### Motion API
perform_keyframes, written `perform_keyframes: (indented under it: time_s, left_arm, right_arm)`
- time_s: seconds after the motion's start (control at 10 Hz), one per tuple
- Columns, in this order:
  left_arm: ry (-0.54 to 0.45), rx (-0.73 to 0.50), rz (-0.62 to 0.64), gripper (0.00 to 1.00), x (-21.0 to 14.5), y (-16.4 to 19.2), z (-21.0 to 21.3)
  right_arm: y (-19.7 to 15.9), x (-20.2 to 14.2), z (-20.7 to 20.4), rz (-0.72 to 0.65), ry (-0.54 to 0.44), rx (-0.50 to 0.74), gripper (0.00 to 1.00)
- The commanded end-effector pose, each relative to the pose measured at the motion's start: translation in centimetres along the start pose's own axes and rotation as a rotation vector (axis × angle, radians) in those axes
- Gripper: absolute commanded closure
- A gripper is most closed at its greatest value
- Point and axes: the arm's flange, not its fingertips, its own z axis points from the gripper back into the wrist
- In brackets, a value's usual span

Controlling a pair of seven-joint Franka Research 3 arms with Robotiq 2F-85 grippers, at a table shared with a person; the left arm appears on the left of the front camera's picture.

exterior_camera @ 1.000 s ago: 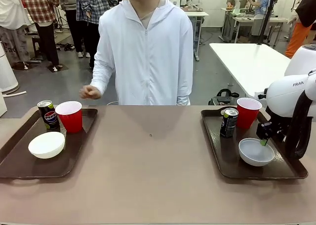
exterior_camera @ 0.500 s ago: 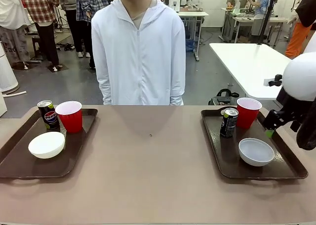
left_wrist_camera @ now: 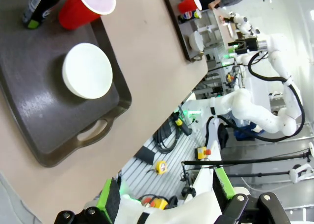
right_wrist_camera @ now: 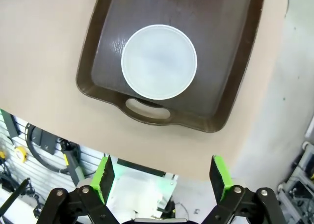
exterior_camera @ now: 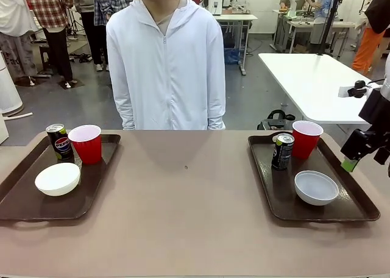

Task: Prepare tableware on both trays.
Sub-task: Pick up a Picnic Bowl from the table and place it on a Handle tray.

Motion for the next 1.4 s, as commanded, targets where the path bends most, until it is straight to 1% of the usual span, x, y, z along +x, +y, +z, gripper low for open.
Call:
perform_keyframes:
  time_s: [0.0,1.2,1.3]
  left_arm:
    - [-0.004,0.001,-0.005,0.00,-0.1,-0.2,0.1]
    - [-0.004,0.001,-0.005,0.00,-0.1,-0.2,0.1]
    - [-0.004,0.001,-0.005,0.00,-0.1,-0.2,0.1]
  right_arm:
    - [0.0,0.3,-0.3,0.001,-0.001,-0.002,0.00]
    - [0.0,0.0,0.0,0.001,0.002,-0.001,0.00]
    - [-1.6,-2.5,2.1,0.039,-0.073,0.297,0.00]
